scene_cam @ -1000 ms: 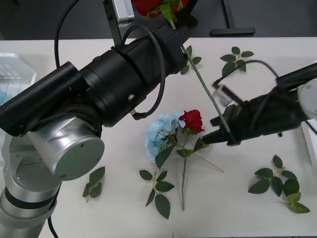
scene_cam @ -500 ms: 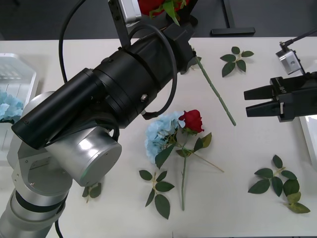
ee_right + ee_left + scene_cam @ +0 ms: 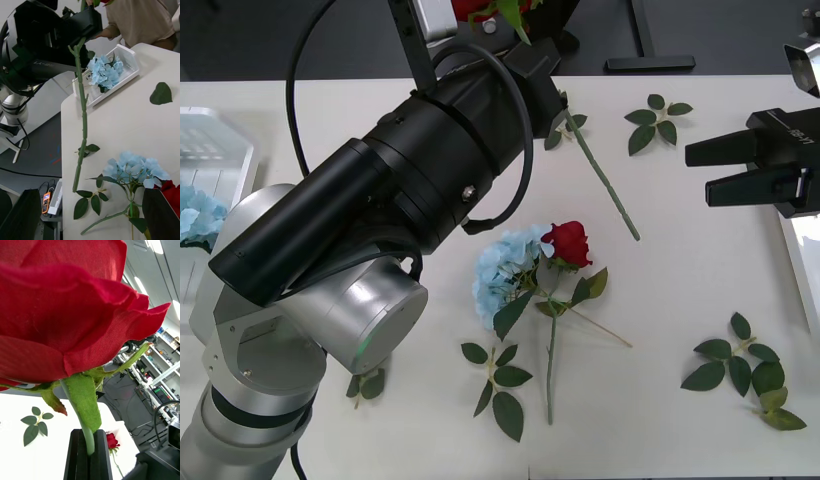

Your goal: Place the red flowers into the right box and the blue flowers into the left box. If a person shows an open palm, hand one flower to the person first, then continue sorting.

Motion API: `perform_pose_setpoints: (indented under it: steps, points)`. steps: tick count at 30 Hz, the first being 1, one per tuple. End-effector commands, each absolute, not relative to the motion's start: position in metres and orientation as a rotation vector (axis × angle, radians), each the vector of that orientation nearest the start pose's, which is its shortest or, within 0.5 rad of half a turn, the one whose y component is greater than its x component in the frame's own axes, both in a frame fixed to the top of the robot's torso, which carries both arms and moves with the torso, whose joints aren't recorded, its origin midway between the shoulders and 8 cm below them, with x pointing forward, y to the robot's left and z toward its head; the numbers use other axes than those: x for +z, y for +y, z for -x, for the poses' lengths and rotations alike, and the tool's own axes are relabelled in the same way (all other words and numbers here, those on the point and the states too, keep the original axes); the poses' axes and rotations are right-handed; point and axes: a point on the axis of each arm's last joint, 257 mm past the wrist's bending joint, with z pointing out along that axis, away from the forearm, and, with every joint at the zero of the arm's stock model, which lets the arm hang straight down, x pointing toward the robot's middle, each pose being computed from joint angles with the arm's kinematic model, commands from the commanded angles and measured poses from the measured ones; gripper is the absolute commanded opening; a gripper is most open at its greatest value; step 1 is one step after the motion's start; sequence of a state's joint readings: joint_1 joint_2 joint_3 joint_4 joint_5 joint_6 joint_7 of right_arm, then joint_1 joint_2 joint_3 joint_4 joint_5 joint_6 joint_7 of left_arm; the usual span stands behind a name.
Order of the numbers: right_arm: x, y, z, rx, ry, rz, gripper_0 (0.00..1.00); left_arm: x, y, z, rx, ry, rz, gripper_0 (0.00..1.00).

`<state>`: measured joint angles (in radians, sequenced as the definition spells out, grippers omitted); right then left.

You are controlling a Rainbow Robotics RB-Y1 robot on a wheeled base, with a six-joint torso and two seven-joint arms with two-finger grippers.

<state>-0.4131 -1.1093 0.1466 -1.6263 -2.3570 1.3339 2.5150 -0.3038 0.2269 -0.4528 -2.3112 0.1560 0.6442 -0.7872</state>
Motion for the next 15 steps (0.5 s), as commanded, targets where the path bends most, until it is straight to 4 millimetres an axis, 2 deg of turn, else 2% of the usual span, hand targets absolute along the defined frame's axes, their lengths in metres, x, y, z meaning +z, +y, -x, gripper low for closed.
perform_pose_setpoints:
  steps: [1, 6, 15]
  points:
    - [-0.023, -0.166, -0.370, 1.067, 1.665, 1.294, 0.78, 0.088, -0.048, -0.419, -1.064, 1.346, -0.126, 0.00]
    - [-0.036, -0.155, -0.360, 1.039, 1.732, 1.335, 0.78, 0.087, -0.045, -0.421, -1.055, 1.347, -0.122, 0.00]
    - [-0.047, -0.117, -0.358, 1.046, 1.758, 1.301, 0.77, 0.088, -0.042, -0.423, -1.049, 1.343, -0.109, 0.00]
